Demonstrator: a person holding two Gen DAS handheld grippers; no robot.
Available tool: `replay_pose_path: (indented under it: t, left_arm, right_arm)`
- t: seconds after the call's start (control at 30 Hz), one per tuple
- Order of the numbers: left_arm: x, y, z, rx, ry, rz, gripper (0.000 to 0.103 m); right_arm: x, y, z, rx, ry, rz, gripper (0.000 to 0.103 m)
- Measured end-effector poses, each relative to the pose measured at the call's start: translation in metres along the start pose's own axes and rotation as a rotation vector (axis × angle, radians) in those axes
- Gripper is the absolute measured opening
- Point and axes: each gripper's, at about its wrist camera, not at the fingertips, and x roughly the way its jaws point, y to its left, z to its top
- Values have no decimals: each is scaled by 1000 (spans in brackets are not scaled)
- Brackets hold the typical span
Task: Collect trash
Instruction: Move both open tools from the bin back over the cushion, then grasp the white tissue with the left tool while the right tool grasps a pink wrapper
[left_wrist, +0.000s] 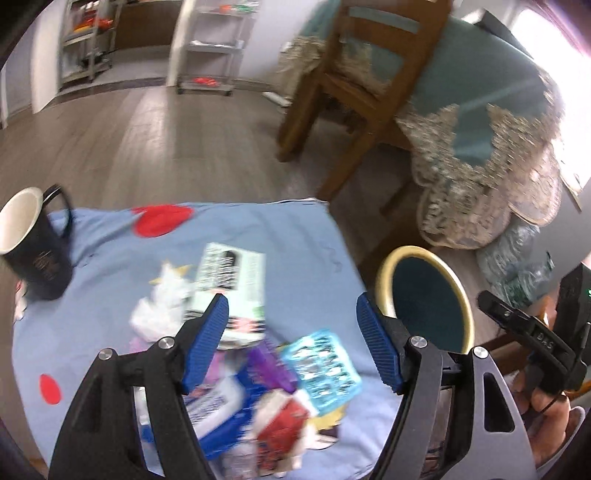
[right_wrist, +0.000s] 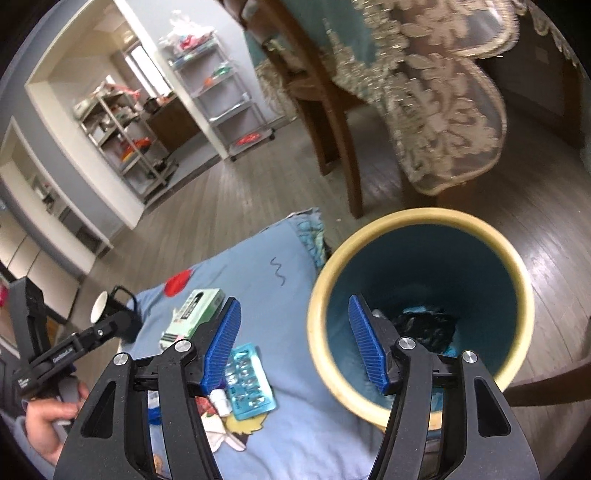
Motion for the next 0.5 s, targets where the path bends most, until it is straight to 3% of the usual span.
replay_pose_path:
  t: [0.3, 0.5]
  left_arm:
    - [12, 83, -9, -93, 29, 125, 70]
    - [36, 118, -5, -141, 88, 159, 61]
  right_arm:
    - [14, 22, -12, -72, 50, 6, 62]
    - [22, 37, -19, -116, 80, 12, 62]
